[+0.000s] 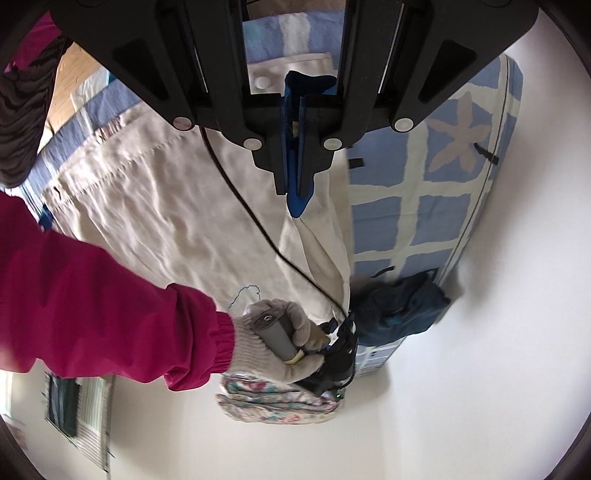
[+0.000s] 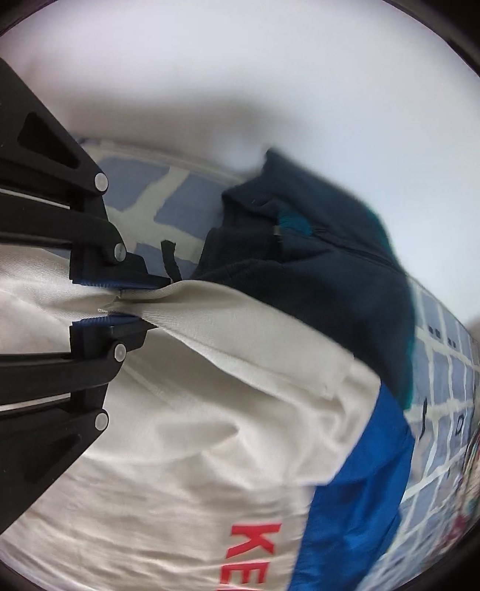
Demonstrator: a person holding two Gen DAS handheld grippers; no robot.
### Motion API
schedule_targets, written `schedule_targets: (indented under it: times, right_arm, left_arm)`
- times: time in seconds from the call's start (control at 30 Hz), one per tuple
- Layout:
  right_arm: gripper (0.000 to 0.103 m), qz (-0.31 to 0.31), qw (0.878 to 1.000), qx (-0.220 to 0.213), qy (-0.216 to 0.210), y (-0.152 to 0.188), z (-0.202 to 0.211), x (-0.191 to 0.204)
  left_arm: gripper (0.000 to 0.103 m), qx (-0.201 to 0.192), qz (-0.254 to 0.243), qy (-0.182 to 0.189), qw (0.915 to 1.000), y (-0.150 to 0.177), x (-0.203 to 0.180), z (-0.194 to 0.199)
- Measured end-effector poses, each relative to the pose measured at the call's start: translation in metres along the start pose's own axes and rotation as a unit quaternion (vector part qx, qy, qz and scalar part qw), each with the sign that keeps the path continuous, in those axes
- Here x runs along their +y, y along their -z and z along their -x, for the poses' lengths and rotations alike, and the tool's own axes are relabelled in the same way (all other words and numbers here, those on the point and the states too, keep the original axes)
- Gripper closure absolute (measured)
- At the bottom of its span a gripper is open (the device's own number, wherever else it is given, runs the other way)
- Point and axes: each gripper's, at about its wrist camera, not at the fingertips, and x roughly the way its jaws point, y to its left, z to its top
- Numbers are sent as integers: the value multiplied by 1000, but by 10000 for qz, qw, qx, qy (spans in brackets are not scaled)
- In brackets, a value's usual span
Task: Fold large clothes
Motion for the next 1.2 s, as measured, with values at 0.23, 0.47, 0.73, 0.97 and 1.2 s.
schedule_targets:
  times: [0.23, 0.47, 0.73, 0.97, 1.2]
  right_arm:
    - [94, -744, 9943, -367, -666, 33, 57, -100]
    - [69, -834, 9940, -198, 676, 60, 70, -171]
    - [56, 403, 9899, -534, 1250, 53, 104, -121]
    - [48, 1710, 9795, -395, 992, 52, 61, -26]
    - [48, 2193, 9638, -91, 1514, 40, -4, 9]
  left_arm:
    - [101, 190, -479, 403, 9979, 2, -53, -9]
    - [99, 620, -370, 1065, 9917, 14, -82, -10]
    - [67, 1031, 1526, 980, 9780, 49, -15, -27]
    - [67, 1476, 2662, 1403, 9422, 82, 1, -77]
    - [67, 1512, 2812, 1746, 9314, 80, -6, -96]
